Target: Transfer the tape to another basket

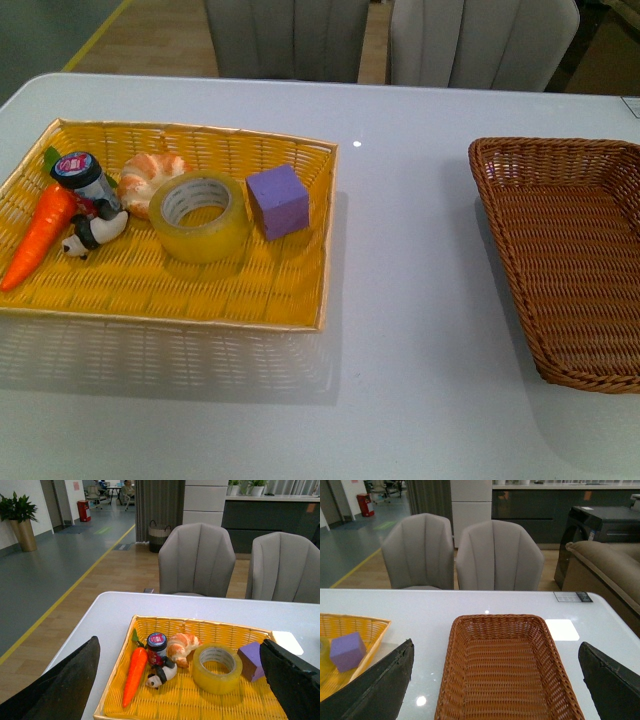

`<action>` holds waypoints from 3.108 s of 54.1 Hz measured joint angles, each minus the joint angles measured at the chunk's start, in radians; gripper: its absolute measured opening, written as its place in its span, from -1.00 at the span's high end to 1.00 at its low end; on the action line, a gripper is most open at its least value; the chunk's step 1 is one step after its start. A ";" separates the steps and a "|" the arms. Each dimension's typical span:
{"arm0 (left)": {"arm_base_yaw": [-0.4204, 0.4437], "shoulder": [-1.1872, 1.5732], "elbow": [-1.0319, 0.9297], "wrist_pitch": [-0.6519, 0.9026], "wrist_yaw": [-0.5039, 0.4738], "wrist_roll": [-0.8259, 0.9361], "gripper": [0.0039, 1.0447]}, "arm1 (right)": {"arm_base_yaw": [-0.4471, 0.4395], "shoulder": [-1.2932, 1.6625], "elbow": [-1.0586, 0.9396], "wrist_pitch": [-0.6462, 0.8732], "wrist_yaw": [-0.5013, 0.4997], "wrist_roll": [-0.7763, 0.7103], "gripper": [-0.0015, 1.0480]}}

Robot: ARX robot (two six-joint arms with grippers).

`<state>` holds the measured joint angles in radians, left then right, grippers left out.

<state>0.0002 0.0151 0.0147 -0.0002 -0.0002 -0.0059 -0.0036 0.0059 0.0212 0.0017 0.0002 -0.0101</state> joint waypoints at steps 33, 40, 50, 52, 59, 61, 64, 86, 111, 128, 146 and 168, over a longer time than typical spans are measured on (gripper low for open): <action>0.000 0.000 0.000 0.000 0.000 0.000 -0.83 | 0.000 0.000 0.000 0.000 0.000 0.000 -0.83; 0.000 0.000 0.000 0.000 0.000 0.000 -0.83 | 0.000 0.000 0.000 0.000 0.000 0.000 -0.83; 0.000 0.000 0.000 0.000 0.000 0.000 -0.83 | 0.000 0.000 0.000 0.000 0.000 0.000 -0.83; 0.000 0.000 0.000 0.000 0.000 0.000 -0.83 | 0.000 0.000 0.000 0.000 0.000 0.000 -0.83; 0.000 0.000 0.000 0.000 0.000 0.000 -0.83 | -0.017 0.028 0.019 -0.054 -0.070 0.009 -0.83; 0.000 0.000 0.000 0.000 0.000 0.000 -0.83 | -0.067 0.111 0.076 -0.193 -0.204 0.014 -0.83; 0.000 0.000 0.000 0.000 0.001 0.000 -0.83 | -0.135 0.256 0.140 -0.296 -0.343 0.013 -0.83; 0.000 0.000 0.000 0.000 0.000 0.000 -0.83 | -0.379 1.249 0.472 0.333 -0.455 -0.155 -0.83; 0.000 0.000 0.000 0.000 0.000 0.000 -0.83 | -0.397 2.004 0.919 0.386 -0.311 -0.304 -0.83; 0.000 0.000 0.000 0.000 0.000 0.000 -0.83 | -0.404 2.194 1.070 0.317 -0.252 -0.325 -0.83; 0.000 0.000 0.000 0.000 0.000 0.000 -0.83 | -0.397 2.288 1.100 0.311 -0.217 -0.347 -0.60; 0.000 0.000 0.000 0.000 0.000 0.000 -0.83 | -0.336 2.242 1.049 0.216 -0.216 -0.343 0.67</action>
<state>0.0002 0.0151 0.0147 -0.0002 -0.0002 -0.0059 -0.3397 2.2482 1.0702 0.2172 -0.2157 -0.3531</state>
